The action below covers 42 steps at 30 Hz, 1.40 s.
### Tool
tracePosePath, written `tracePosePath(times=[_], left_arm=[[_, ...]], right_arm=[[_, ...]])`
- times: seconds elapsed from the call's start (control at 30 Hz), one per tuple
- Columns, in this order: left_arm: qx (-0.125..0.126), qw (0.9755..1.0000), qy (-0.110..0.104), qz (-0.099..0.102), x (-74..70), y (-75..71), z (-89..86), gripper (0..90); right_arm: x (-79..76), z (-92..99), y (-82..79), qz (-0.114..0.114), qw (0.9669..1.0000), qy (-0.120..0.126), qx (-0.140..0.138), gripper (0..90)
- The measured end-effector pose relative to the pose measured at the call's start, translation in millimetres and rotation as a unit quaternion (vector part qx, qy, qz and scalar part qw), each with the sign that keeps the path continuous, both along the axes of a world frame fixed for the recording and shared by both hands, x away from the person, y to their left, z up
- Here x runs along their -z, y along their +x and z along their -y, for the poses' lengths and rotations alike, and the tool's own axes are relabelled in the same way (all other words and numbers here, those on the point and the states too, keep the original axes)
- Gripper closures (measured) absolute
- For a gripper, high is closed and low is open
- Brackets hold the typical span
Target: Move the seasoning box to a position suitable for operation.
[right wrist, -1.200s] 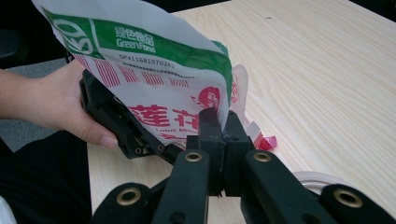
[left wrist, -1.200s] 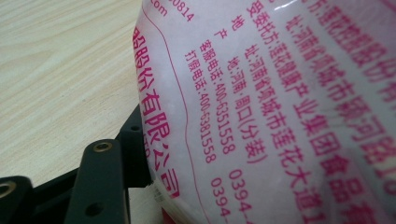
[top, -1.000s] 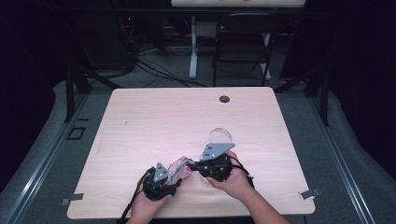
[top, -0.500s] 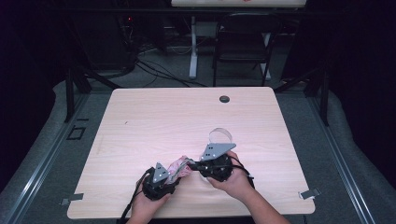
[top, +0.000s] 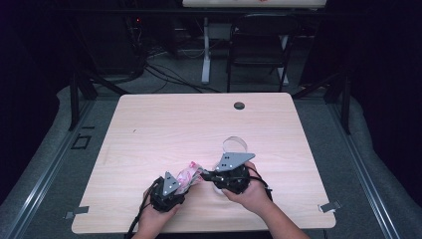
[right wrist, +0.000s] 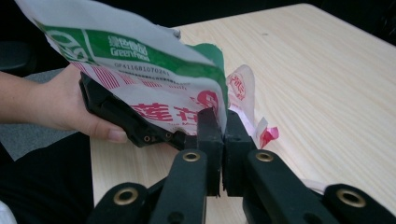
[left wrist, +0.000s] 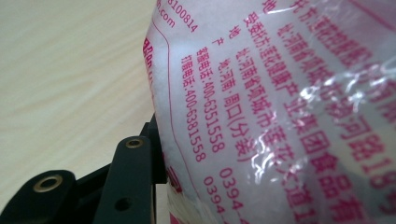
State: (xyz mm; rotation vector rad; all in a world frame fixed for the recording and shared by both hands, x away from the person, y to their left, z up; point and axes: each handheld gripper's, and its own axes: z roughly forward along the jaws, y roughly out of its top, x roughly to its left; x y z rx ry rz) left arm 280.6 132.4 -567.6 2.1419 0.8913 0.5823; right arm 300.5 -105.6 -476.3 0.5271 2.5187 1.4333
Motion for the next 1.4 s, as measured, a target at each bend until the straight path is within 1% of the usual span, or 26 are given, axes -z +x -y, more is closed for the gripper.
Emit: tracePosePath(times=[0.1,0.17,0.23,0.27,0.37,0.43,0.53,0.57,0.67,0.77,0.87,0.93,1.03,1.07,1.1,1.2,1.23,1.27,1.37,1.4], left_arm=[[-0.006,0.9999,0.008,0.013,-8.2,-0.8,-2.6,59.3],[-0.008,0.9997,0.014,0.016,-11.2,-0.2,-4.0,59.4],[-0.009,0.9995,0.024,0.019,-13.1,0.2,-4.8,59.5],[-0.008,0.9994,0.029,0.019,-13.7,0.3,-4.7,59.5],[-0.006,0.9993,0.033,0.016,-14.1,1.0,-3.7,59.6],[-0.005,0.9992,0.036,0.015,-14.0,1.6,-2.7,59.6],[-0.006,0.9993,0.036,0.010,-13.9,3.2,-2.3,59.6],[-0.006,0.9993,0.036,0.010,-13.8,3.8,-2.4,59.6],[-0.008,0.9992,0.038,0.008,-13.7,5.8,-1.8,59.6],[-0.008,0.9992,0.040,0.006,-13.5,7.8,-0.6,59.7],[-0.006,0.9986,0.052,0.005,-12.9,9.6,1.4,59.7],[-0.007,0.9983,0.057,0.008,-12.0,10.7,3.6,59.7],[-0.004,0.9980,0.062,0.011,-11.6,12.6,5.8,59.7],[-0.004,0.9977,0.067,0.011,-11.7,13.2,6.4,59.7],[-0.004,0.9977,0.067,0.010,-11.3,13.8,7.0,59.7],[-0.001,0.9973,0.072,0.010,-11.7,16.0,7.8,59.8],[-0.002,0.9973,0.073,0.006,-12.0,16.3,8.3,59.7],[-0.001,0.9974,0.072,0.008,-11.9,16.7,9.0,59.7],[0.000,0.9968,0.080,0.012,-12.7,16.3,10.9,59.7],[0.001,0.9966,0.081,0.012,-13.1,15.9,11.3,59.7]], right_arm=[[-4.6,-1.5,-5.3,0.020,0.9998,0.003,-0.004,84.9],[-5.2,-2.2,-6.5,0.026,0.9997,0.002,-0.002,82.4],[-5.0,-2.1,-6.7,0.026,0.9997,0.000,-0.001,80.9],[-4.8,-1.9,-6.7,0.027,0.9996,0.001,0.001,79.6],[-5.1,-0.4,-5.2,0.029,0.9995,0.007,0.006,72.4],[-5.4,0.8,-4.2,0.039,0.9992,0.010,0.009,66.6],[-5.1,2.5,-2.6,0.049,0.9986,0.010,0.018,61.8],[-5.1,3.4,-2.0,0.058,0.9981,0.009,0.020,59.3],[-6.3,5.8,-2.0,0.077,0.9967,0.006,0.025,59.0],[-9.0,9.1,-3.7,0.103,0.9943,-0.002,0.028,57.1],[-11.9,12.1,-5.3,0.117,0.9926,-0.013,0.031,53.9],[-12.4,13.5,-6.1,0.123,0.9917,-0.021,0.030,51.8],[-12.2,14.6,-8.2,0.134,0.9900,-0.031,0.032,51.6],[-12.5,15.1,-9.1,0.137,0.9893,-0.037,0.033,52.5],[-12.8,15.5,-9.9,0.142,0.9884,-0.043,0.034,54.6],[-13.6,16.3,-12.0,0.145,0.9880,-0.048,0.022,56.9],[-14.0,16.5,-13.4,0.154,0.9864,-0.054,0.020,58.0],[-14.4,16.5,-14.3,0.160,0.9854,-0.054,0.018,58.7],[-15.7,16.1,-17.7,0.181,0.9816,-0.061,0.011,60.8],[-15.8,15.4,-18.6,0.185,0.9809,-0.060,0.007,61.3]])
